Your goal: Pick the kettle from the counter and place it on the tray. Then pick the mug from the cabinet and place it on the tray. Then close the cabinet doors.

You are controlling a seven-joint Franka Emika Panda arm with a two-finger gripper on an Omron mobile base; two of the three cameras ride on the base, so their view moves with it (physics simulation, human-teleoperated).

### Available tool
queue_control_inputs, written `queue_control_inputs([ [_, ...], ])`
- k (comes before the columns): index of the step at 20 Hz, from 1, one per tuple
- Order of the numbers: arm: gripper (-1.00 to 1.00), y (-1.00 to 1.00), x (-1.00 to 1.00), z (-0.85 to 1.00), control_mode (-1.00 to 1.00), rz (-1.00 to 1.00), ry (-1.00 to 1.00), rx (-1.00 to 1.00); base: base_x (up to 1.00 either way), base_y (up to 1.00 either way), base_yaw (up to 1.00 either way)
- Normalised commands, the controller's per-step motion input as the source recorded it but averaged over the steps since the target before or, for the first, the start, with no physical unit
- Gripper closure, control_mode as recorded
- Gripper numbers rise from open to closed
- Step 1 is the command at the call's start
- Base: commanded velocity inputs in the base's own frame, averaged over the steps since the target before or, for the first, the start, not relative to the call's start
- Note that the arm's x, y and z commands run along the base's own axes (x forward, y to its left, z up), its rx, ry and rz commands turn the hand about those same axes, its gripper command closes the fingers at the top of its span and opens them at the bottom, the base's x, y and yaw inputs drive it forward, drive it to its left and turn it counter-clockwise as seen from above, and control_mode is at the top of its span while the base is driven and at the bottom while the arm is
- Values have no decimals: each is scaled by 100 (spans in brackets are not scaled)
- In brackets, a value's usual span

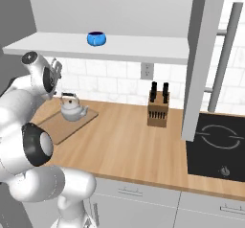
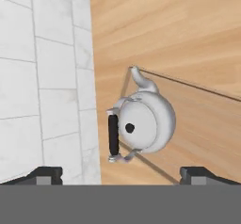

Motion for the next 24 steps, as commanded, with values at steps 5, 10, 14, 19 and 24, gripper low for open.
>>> queue_control_inputs([
  [5, -100, -48, -22, 0, -100, 16, 2, -7, 0, 0, 0],
  [10, -100, -85, -80, 36, -100, 56, -20, -20, 0, 0, 0],
  [14, -100, -60, -79, 69, -100, 63, -24, -42, 0, 0, 0],
  [19, -100, -45, -26, 82, -100, 58, -6, -55, 0, 0, 0],
  [24, -100, -43, 0, 89, -100, 45, -4, -44, 0, 0, 0],
])
